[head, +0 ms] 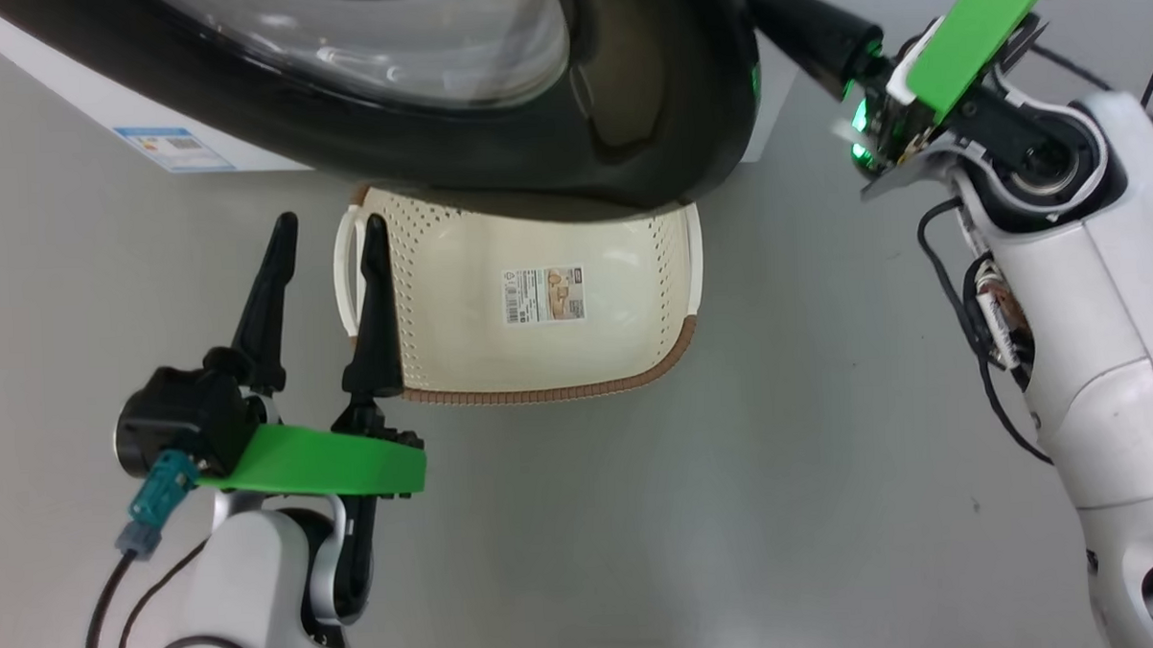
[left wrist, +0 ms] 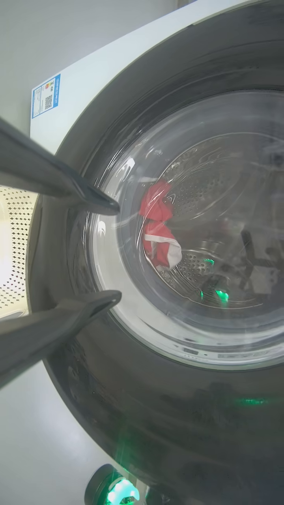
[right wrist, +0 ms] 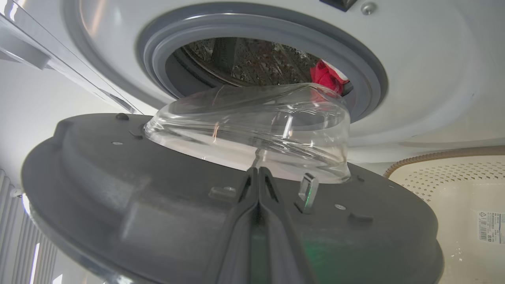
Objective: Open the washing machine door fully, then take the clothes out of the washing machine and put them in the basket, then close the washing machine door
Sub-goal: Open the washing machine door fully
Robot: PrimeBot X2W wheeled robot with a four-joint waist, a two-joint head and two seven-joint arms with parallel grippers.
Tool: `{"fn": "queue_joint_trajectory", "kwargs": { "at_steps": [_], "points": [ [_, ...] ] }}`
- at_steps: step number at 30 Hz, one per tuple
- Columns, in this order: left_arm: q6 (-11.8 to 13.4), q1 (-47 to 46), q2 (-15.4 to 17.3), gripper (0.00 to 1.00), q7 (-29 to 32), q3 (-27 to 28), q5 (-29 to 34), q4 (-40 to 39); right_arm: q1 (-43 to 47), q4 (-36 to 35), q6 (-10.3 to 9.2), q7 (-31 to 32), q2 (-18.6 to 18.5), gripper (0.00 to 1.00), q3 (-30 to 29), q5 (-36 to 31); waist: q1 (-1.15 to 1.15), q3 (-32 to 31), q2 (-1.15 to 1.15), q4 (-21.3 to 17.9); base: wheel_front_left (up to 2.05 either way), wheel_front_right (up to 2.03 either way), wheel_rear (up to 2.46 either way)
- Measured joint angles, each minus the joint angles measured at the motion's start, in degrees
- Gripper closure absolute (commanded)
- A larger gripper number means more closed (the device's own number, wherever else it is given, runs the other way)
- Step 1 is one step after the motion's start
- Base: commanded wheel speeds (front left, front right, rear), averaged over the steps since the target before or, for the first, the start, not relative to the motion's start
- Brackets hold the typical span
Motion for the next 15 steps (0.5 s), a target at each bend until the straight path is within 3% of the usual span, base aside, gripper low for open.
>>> {"fn": "queue_joint_trajectory", "kwargs": {
  "at_steps": [15],
  "points": [
    [-0.56, 2.6, 0.01, 0.0, 0.0, 0.43, 0.26, 1.13, 4.15, -0.83, 0.0, -0.55, 0.77, 0.98, 2.75, 1.48, 0.0, -3.91, 0.0, -0.82, 0.0, 0.0, 0.0]
  ]
}}
